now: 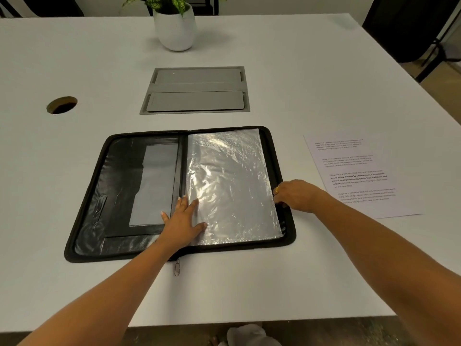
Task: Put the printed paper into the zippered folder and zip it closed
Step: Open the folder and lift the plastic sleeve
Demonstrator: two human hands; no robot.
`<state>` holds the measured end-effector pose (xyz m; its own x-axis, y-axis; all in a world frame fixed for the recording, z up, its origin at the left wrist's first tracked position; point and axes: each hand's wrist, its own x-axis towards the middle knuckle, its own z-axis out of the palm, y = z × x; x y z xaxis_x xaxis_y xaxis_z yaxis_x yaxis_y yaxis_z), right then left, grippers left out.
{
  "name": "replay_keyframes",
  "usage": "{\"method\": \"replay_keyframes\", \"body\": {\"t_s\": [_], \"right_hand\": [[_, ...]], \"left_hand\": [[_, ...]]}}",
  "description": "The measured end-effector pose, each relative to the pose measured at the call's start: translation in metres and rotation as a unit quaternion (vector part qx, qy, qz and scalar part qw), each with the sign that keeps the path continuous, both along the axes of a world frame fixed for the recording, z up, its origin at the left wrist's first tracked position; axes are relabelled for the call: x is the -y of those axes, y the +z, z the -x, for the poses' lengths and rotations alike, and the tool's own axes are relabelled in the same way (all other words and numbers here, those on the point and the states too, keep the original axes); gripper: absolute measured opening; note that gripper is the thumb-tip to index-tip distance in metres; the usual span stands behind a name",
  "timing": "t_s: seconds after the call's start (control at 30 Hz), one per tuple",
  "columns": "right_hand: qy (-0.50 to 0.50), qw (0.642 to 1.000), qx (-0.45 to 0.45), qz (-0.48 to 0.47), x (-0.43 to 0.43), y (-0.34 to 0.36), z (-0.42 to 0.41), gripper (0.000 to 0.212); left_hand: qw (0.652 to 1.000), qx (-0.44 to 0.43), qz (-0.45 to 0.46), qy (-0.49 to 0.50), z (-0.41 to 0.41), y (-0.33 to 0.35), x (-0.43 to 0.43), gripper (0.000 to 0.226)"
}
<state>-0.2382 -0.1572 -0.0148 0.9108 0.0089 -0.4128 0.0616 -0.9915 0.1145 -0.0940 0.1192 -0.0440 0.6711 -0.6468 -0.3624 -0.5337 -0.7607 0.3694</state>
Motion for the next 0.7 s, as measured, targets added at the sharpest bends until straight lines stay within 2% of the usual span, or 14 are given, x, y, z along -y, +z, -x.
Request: {"method": "replay_keyframes", "body": {"t_s": [0.2, 0.33, 0.47, 0.7], "right_hand": [[0.007, 0.999, 0.040, -0.029, -0.008, -0.006, 0.012, 0.022], [-0.016, 0.994, 0.047, -0.097, -0.023, -0.007, 0.027, 0.022], [-0.029, 0.989, 0.049, -0.139, -0.048, -0.014, 0.040, 0.024], [-0.103, 0.976, 0.095, -0.168, -0.084, -0.023, 0.039, 0.025]], "left_hand": [[1.000, -0.001, -0.010, -0.019, -0.016, 0.006, 0.012, 0.069], [0.999, 0.010, 0.034, -0.019, -0.030, 0.009, 0.016, 0.067], [0.994, 0.045, 0.098, 0.034, -0.028, 0.001, 0.006, 0.060], [0.975, 0.110, 0.148, 0.127, -0.001, -0.008, -0.021, 0.058]]}}
